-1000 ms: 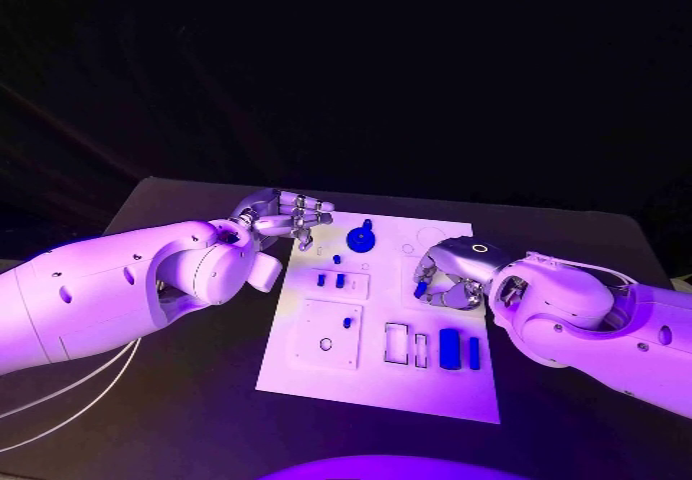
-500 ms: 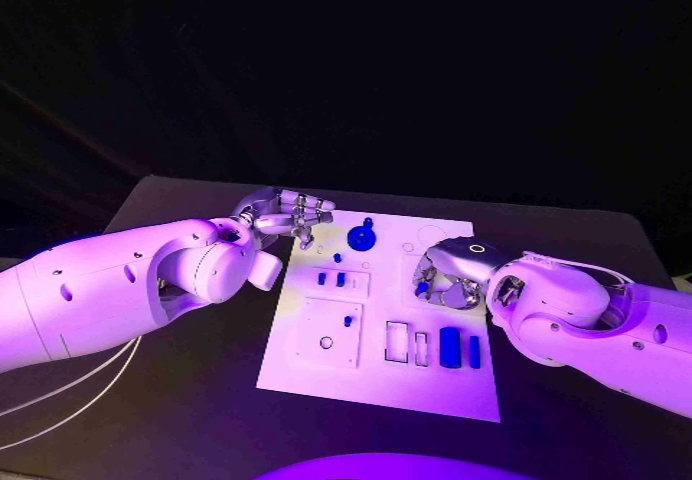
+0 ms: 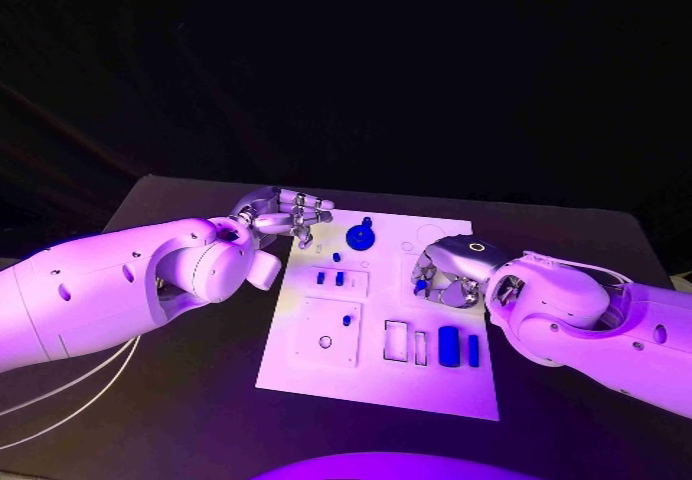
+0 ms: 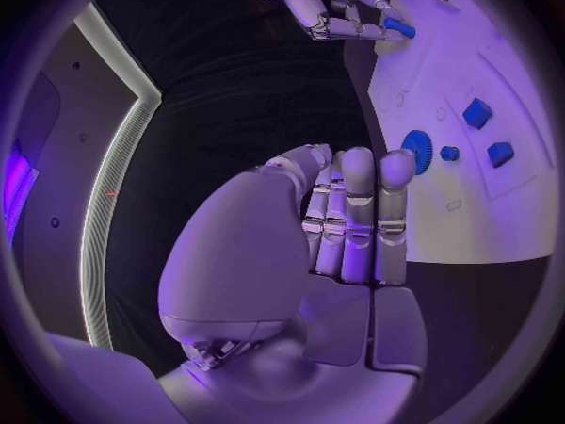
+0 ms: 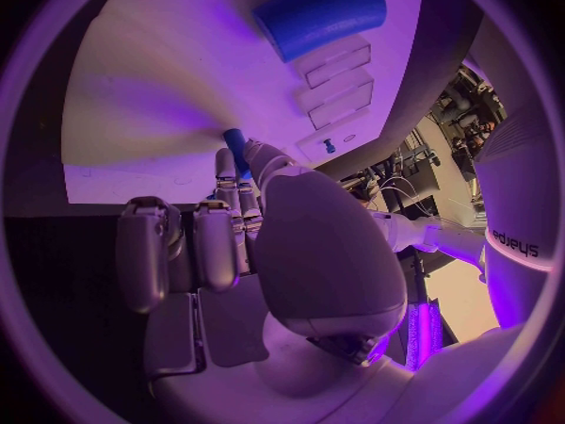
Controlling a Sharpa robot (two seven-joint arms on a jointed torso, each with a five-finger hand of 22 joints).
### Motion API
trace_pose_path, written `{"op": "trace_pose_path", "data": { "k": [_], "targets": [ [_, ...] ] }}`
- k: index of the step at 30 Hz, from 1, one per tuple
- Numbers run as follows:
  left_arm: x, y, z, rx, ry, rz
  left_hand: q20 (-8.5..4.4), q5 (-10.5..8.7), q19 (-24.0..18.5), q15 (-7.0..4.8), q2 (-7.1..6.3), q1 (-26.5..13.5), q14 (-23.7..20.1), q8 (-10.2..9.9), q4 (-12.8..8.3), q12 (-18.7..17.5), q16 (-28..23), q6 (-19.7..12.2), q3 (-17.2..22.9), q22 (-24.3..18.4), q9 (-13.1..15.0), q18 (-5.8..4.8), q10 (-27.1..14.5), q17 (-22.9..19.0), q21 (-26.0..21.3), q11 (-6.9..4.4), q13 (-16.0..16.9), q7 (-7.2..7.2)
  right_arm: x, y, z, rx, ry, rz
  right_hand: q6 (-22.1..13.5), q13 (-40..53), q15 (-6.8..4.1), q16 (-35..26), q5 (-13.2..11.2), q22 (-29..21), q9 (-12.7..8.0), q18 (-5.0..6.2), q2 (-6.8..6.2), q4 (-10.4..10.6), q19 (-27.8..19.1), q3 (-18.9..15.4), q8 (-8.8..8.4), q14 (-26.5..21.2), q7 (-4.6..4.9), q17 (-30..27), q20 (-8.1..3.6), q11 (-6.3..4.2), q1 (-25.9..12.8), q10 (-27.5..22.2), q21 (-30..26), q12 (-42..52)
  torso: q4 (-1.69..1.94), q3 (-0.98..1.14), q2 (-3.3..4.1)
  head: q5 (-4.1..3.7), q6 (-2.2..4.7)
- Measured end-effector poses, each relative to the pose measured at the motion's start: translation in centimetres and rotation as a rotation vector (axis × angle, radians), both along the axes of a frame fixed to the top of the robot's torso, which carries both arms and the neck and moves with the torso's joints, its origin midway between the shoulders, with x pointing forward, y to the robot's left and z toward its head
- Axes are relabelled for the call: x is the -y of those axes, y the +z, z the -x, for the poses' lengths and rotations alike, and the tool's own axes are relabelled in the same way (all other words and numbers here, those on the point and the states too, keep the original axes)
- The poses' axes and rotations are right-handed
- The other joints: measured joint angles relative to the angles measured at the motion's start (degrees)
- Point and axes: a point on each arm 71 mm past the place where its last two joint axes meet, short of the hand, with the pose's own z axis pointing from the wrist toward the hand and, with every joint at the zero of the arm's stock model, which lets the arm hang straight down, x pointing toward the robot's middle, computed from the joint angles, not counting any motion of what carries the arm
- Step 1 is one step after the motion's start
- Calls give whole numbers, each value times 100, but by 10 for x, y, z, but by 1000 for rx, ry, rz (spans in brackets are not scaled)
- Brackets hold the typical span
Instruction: Assemble the parts on the task board
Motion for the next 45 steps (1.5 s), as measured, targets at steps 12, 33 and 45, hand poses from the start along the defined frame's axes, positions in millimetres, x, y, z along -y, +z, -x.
{"op": "trace_pose_path", "data": {
  "k": [12,33,45],
  "targets": [
    [0,-1,-1,-2,1,-1,0,0,0,0,0,0,0,0,0,23,0,0,0,-5,0,0,0,-5,0,0,-1,0,-12,32,19,43,43,-99,0,-3,0,0,-22,4,0,0,22,-12,7,39,6,0,-2,5,-7,14,53,15,26,-51,1,0,-6,2,29],
    [9,-1,-2,-4,-17,5,0,0,0,0,0,0,0,0,0,23,0,0,0,-15,-4,-1,0,-12,0,0,4,0,-105,12,63,-57,258,-248,9,-29,1,0,16,3,0,0,-8,-53,7,126,-24,0,2,-23,-6,16,80,14,-1,-98,15,-7,0,159,-62],
    [12,-1,-2,-4,-24,7,0,0,0,0,0,0,0,0,-5,22,-8,0,-5,-15,-3,0,1,-16,0,0,3,0,-113,-11,60,-85,248,-224,11,-30,1,0,16,2,0,0,-17,-53,7,126,-15,0,4,-23,-6,21,88,19,-1,-121,5,-1,0,238,-100]
  ]
}}
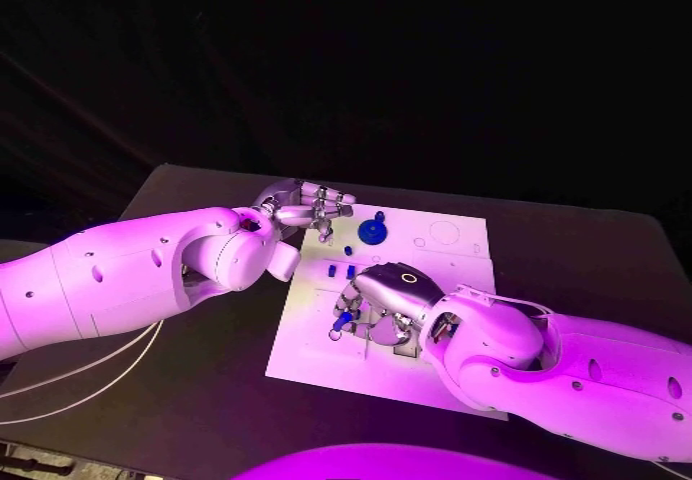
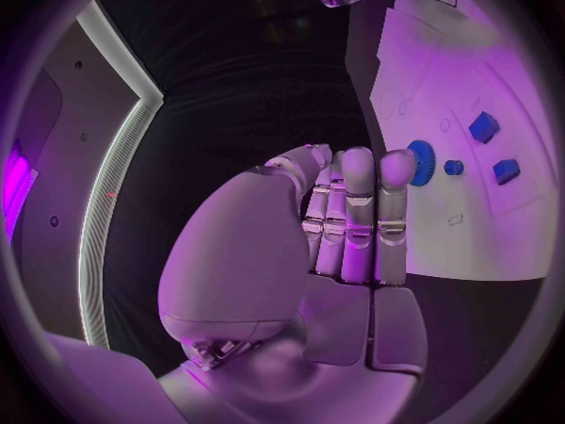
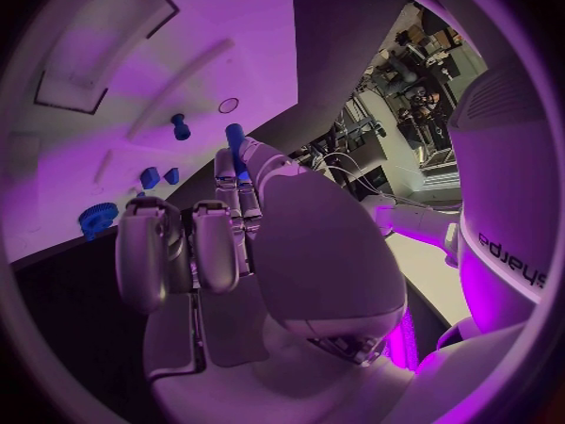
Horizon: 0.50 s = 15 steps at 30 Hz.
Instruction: Assemble the parts on the task board
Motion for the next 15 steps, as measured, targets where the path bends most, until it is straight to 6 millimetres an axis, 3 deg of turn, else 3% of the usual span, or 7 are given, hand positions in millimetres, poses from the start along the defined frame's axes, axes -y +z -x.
{"op": "trace_pose_path", "data": {
  "k": [15],
  "targets": [
    [0,0,0,0,-1,0,0,0,0,0,0,0,0,0,-11,0,-14,0,-11,0,0,0,0,-5,0,0,-1,0,-8,-7,2,4,6,23,-3,-3,0,0,-3,-1,0,0,-16,0,0,-1,4,0,6,-8,0,2,15,1,-21,-6,6,1,5,38,-36]
  ]
}}
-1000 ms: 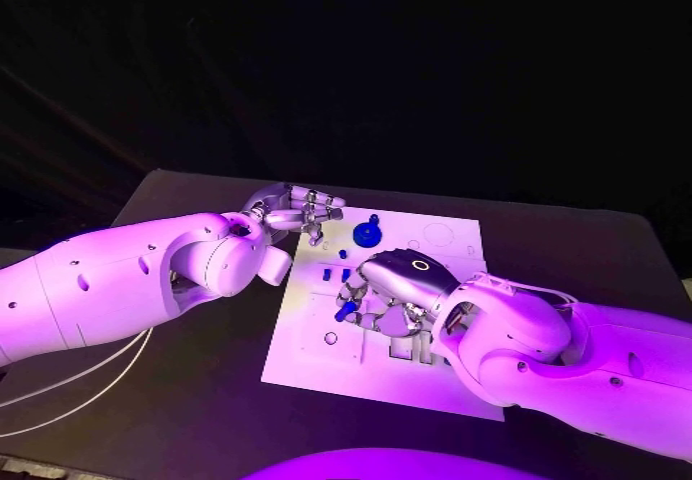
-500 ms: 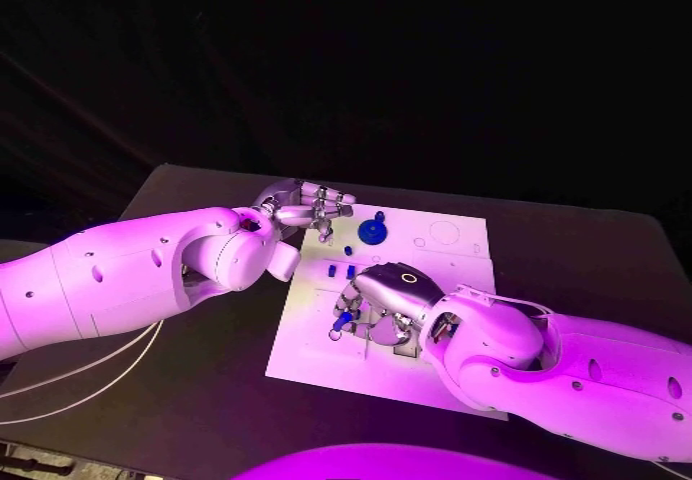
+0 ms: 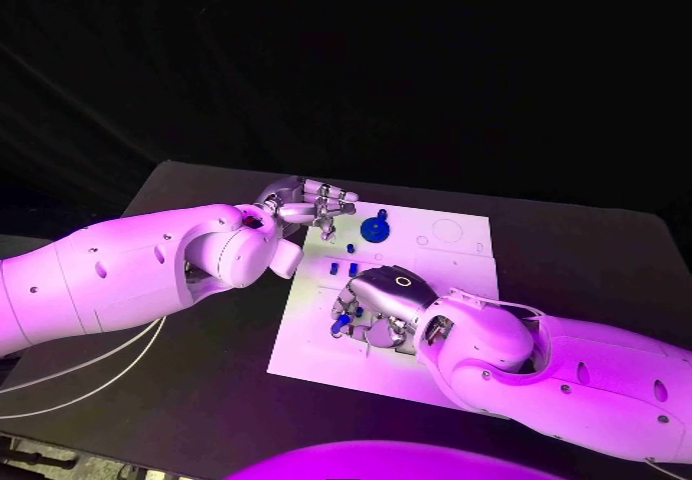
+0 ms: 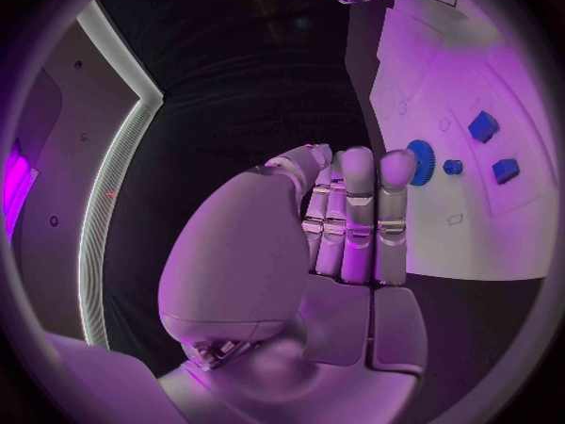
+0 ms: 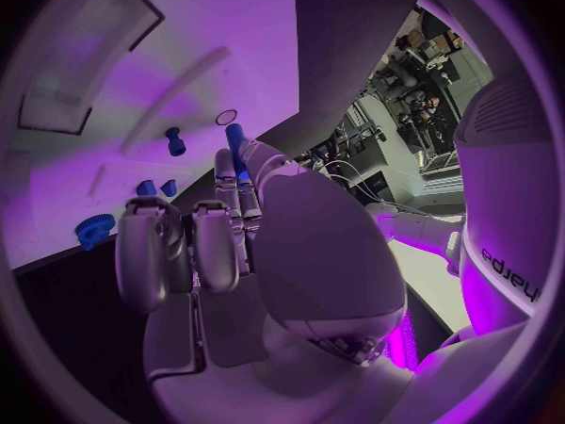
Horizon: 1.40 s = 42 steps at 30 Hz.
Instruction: Assemble the parts on the task board
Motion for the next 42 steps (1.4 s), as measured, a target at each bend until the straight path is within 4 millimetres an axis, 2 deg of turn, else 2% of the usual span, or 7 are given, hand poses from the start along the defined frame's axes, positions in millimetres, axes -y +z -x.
{"op": "trace_pose_path", "data": {
  "k": [33,35,38,42],
  "targets": [
    [0,0,0,-2,-4,1,0,0,0,0,0,0,0,0,0,0,0,0,0,0,1,0,0,1,0,0,4,0,-5,-10,-2,-5,3,69,10,-1,0,0,16,3,0,0,-54,-18,0,15,2,0,-7,-22,0,-2,-39,41,-26,-35,-3,-4,-7,0,-30],
    [0,0,0,-2,-4,1,0,0,0,0,0,0,0,0,0,0,0,0,0,0,1,0,0,1,0,0,3,0,-7,-10,-2,-4,4,70,-19,-3,0,0,16,3,7,0,-92,-16,0,17,1,0,22,-22,0,-1,-78,41,-33,-71,-4,-3,-6,0,-27],
    [0,0,0,-2,-4,1,0,0,0,0,0,0,0,0,0,0,0,0,0,0,1,0,0,1,0,0,3,0,-9,-11,-1,-6,7,70,-155,-14,0,0,18,3,104,0,-165,12,0,44,-96,0,131,-22,0,68,-157,-9,-48,-117,-5,-4,-6,15,-26],
    [0,0,0,-2,-5,1,0,0,0,0,0,0,0,0,0,0,0,0,0,1,1,0,0,1,0,0,3,0,-11,-13,1,-10,11,68,-344,-27,0,0,38,2,34,0,-199,43,0,41,-202,0,153,-28,0,70,-252,-12,-48,-126,-3,-4,-6,22,-32]
  ]
}}
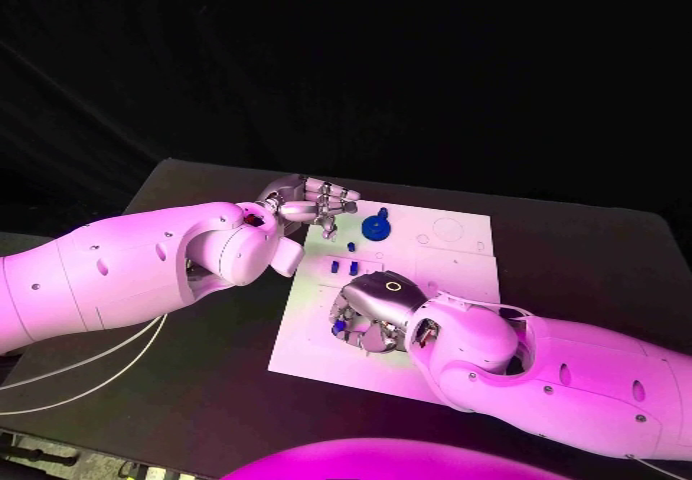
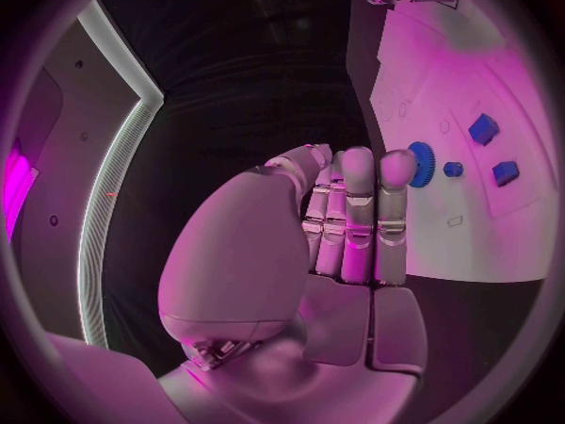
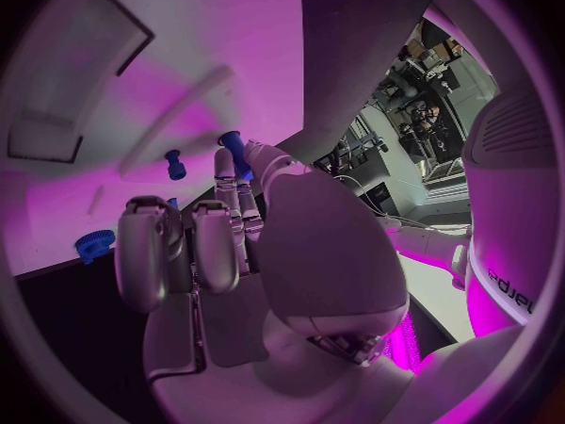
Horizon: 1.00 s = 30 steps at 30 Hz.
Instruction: Assemble the parts on the task board
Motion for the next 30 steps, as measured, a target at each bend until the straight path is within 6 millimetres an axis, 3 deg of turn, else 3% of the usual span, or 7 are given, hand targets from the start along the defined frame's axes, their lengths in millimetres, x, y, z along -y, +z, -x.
{"op": "trace_pose_path", "data": {
  "k": [7,16,22,25,26,27,30],
  "targets": [
    [0,0,0,-1,0,0,0,0,0,0,0,0,0,0,0,0,0,0,0,0,0,0,0,0,0,0,0,0,0,-1,0,-3,0,0,-232,3,21,0,1,0,-62,0,-45,0,0,0,-25,21,-9,-12,0,20,-45,-22,-29,-24,1,1,0,1,-3],
    [-2,0,0,-3,1,-2,0,0,0,0,23,-23,0,0,0,33,0,0,0,0,-9,0,0,-12,-21,0,5,0,5,0,1,2,-15,-18,-881,29,21,0,1,-1,-219,0,-146,0,0,0,-25,21,-21,-73,0,10,-146,-72,-108,-57,-1,2,0,-12,13],
    [-4,0,0,-5,1,-4,0,0,0,2,23,-23,-2,0,0,33,0,0,0,0,-9,0,0,-12,-21,0,5,0,17,6,5,12,-34,-53,-1493,71,21,0,-24,-2,-349,0,-219,33,0,-148,-24,21,-183,-93,0,-2,-219,-124,-108,-54,-3,4,-1,-28,34],
    [-5,0,0,-6,2,-4,0,0,0,20,23,-23,-20,0,0,33,0,0,0,0,-9,0,0,-12,-21,0,5,0,29,14,6,27,-53,-78,-1564,99,21,0,-24,-2,-362,0,-219,48,0,-240,-24,21,-249,-93,0,-2,-219,-124,-108,13,-7,4,-2,-46,46],
    [-5,0,1,-7,2,-5,0,0,0,20,23,-23,-20,0,0,33,0,0,0,0,-9,0,0,-12,-21,0,5,0,33,17,5,33,-61,-85,-1561,118,21,0,-24,-2,-361,0,-219,53,0,-269,-24,21,-246,-93,0,-13,-219,-113,-108,55,-7,4,-3,-57,55],
    [-5,0,1,-7,3,-5,0,0,0,20,23,-23,-20,0,0,33,0,0,0,0,-8,0,0,-12,-21,0,5,0,38,21,5,39,-70,-94,-1494,140,12,0,-24,-2,-348,0,-219,58,0,-304,4,12,-181,-95,0,-56,-219,-70,-108,104,-8,4,-5,-66,63],
    [-6,-1,1,-8,4,-6,0,0,0,20,23,-23,-20,0,0,33,0,0,0,0,-8,0,0,-12,-21,0,5,0,61,36,-2,52,-118,-121,-953,243,0,-24,-24,-2,-219,0,-218,102,0,-360,289,0,-17,-117,0,-32,-220,169,-139,299,-11,4,-9,-127,95]
  ]
}}
